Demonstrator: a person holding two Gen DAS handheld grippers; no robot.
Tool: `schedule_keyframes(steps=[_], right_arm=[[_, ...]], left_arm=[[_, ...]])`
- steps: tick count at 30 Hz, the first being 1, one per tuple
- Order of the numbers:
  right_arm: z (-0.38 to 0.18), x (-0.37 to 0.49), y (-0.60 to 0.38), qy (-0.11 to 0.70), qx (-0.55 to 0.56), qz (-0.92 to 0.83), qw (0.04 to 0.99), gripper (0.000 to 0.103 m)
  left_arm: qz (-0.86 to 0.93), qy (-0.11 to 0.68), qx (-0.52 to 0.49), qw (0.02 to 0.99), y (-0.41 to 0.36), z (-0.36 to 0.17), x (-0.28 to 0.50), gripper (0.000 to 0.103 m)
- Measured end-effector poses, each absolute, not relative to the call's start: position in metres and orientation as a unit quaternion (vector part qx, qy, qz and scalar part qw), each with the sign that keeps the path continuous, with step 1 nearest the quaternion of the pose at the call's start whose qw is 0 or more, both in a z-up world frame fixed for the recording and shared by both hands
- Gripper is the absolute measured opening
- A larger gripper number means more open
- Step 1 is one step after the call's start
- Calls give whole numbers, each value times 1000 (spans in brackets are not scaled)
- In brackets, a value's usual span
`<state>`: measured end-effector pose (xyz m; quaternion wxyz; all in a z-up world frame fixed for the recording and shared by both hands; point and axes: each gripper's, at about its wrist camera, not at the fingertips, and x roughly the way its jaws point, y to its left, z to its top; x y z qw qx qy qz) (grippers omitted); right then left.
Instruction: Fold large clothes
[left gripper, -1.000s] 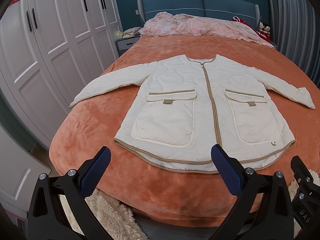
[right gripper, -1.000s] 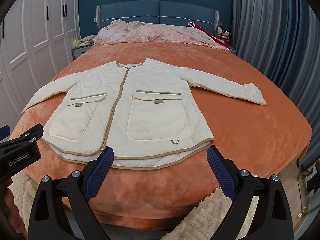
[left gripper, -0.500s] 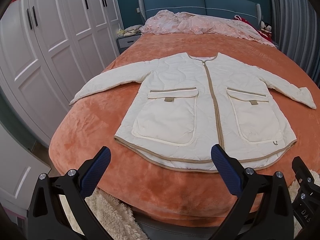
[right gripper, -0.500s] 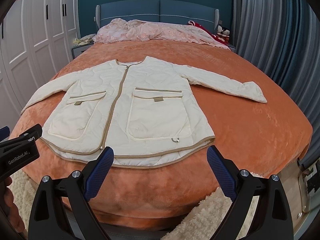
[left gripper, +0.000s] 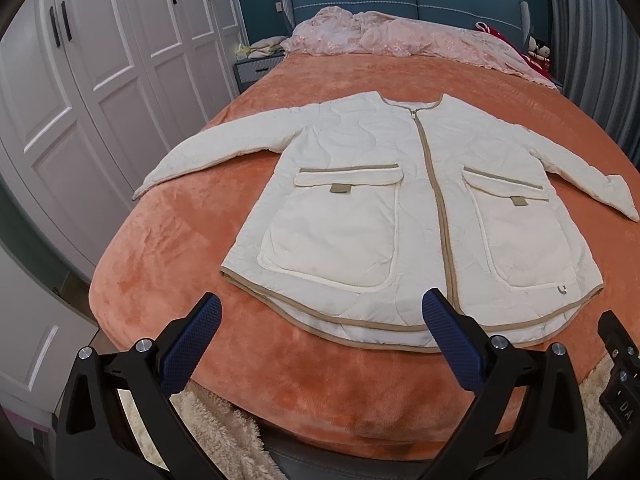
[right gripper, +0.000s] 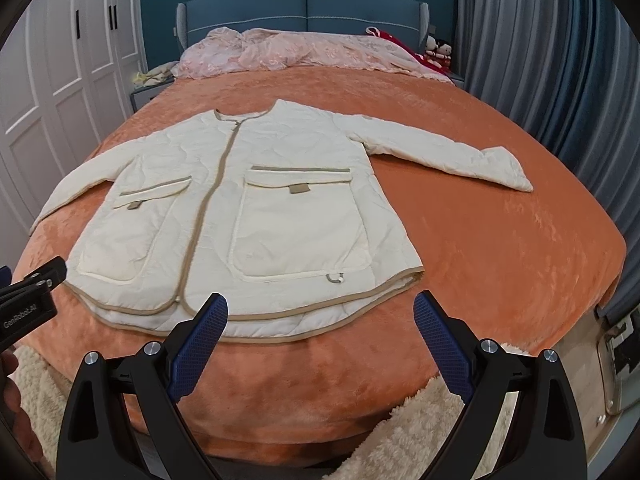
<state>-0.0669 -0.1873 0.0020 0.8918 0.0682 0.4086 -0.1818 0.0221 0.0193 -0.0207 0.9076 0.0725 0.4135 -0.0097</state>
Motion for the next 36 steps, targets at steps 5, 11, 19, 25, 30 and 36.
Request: schedule_keyframes(steps=[5, 11, 19, 25, 30, 36], right_arm=[[-8, -53, -211, 418, 76, -191, 885, 92], [-23, -30, -298, 413, 164, -208, 871, 92], [-44, -2, -482, 346, 282, -306, 841, 92], [-65, 26, -582, 304, 347, -344, 818, 92], [-97, 48, -638, 296, 378, -372, 795, 92], [-130, 59, -673, 286, 423, -395, 764, 70]], left_arm=[[-6, 421, 81, 903, 14, -29, 37, 98], [-1, 425, 83, 902, 10, -34, 66, 98], [5, 422, 72, 904, 4, -43, 119, 98], [25, 437, 64, 897, -5, -60, 162, 98], [33, 444, 65, 893, -10, -73, 186, 98], [43, 455, 68, 887, -12, -90, 208, 98]])
